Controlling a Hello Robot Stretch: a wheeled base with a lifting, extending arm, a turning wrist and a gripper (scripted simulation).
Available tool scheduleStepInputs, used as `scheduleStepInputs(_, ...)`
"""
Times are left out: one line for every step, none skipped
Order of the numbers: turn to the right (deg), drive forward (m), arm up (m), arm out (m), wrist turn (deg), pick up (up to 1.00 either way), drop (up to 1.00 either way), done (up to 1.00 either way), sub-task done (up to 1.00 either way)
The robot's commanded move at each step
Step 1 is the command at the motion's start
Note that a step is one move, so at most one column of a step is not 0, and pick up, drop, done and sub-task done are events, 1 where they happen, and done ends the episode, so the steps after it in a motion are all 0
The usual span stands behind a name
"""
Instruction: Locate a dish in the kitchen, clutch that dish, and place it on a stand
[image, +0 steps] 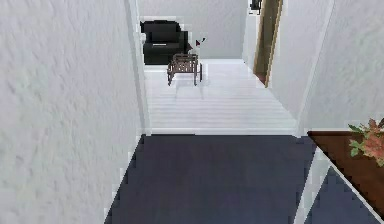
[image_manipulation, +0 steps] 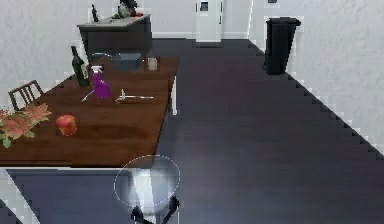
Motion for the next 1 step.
scheduleStepInputs(0.0, 1.0, 0.0, 0.0, 0.0, 0.0, 0.0, 0.0, 0.0)
